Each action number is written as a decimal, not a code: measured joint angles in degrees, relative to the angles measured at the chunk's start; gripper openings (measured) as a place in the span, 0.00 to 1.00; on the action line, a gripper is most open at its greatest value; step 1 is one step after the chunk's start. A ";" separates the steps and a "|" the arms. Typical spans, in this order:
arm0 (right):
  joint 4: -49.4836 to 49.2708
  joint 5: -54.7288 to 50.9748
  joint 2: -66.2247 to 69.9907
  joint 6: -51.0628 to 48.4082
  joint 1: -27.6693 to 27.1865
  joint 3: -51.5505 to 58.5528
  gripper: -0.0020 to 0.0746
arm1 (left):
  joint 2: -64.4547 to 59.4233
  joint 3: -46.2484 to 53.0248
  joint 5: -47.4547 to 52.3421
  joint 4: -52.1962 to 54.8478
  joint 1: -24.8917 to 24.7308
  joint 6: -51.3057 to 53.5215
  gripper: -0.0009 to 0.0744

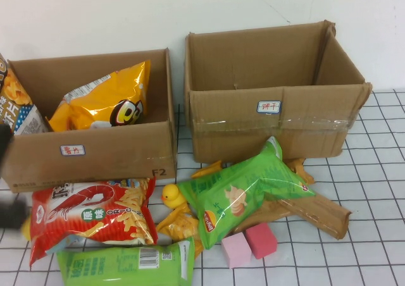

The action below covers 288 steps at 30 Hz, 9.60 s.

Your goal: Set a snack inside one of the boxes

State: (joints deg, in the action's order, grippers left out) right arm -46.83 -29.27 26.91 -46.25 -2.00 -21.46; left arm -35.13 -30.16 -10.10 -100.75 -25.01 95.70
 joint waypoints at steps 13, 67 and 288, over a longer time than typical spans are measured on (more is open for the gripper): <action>4.53 -15.24 29.93 -17.00 0.62 -24.07 0.03 | 20.43 19.21 6.33 0.61 0.00 -8.13 0.01; 6.92 5.30 81.57 -27.55 14.76 -36.56 0.92 | 21.79 19.64 6.33 0.68 0.00 -4.20 0.01; 28.30 1.18 18.68 16.55 22.42 -42.21 0.03 | 21.79 19.64 11.30 1.27 0.00 -2.78 0.01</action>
State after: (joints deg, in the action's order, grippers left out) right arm -18.53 -28.09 45.59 -29.70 20.42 -63.68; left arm -13.34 -10.52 1.20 -99.48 -25.01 92.91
